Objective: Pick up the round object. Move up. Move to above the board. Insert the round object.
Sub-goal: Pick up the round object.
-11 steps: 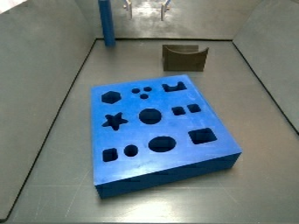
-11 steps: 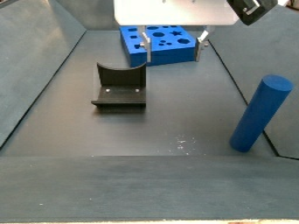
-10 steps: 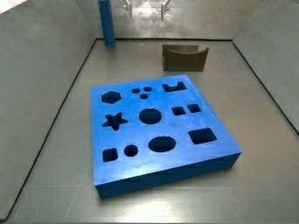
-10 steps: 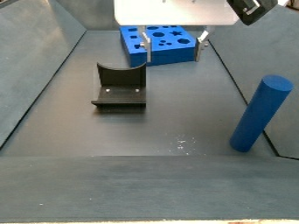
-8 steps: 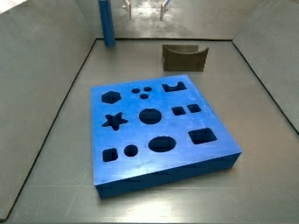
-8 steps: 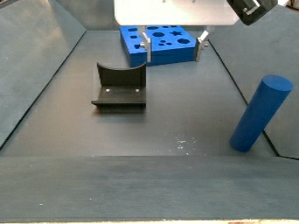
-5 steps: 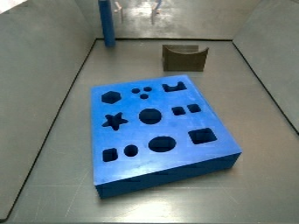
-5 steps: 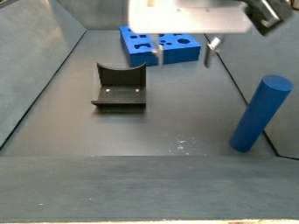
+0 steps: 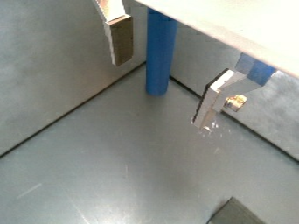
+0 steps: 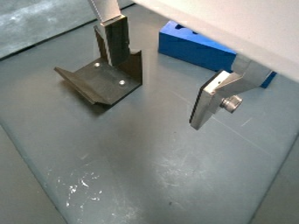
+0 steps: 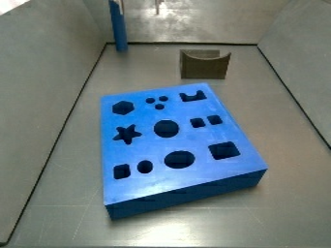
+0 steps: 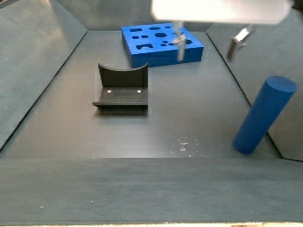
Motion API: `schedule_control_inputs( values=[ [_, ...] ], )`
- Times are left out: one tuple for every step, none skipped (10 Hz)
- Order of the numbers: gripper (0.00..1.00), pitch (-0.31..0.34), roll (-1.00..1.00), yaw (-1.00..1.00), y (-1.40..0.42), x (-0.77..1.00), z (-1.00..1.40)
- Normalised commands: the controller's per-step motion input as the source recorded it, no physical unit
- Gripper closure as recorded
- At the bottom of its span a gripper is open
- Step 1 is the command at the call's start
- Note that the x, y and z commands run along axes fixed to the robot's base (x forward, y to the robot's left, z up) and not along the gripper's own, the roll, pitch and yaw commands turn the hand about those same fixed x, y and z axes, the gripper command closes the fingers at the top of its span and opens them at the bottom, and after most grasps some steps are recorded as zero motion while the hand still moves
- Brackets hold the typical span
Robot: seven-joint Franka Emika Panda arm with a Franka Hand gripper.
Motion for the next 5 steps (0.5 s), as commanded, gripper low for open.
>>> schedule_control_inputs(
  values=[
    [0.0,-0.226,-0.37,-0.05,0.55,-0.7,0.2],
    [0.0,-0.286,-0.37,-0.02,0.54,-0.78,0.24],
    [0.0,-0.311,-0.42,0.0,0.63,-0.68,0.22],
    [0.0,-0.054,-0.22,0.01,0.26,-0.07,0.12],
    [0.0,0.0,0.0,0.0,0.1,-0.05,0.0]
  ],
)
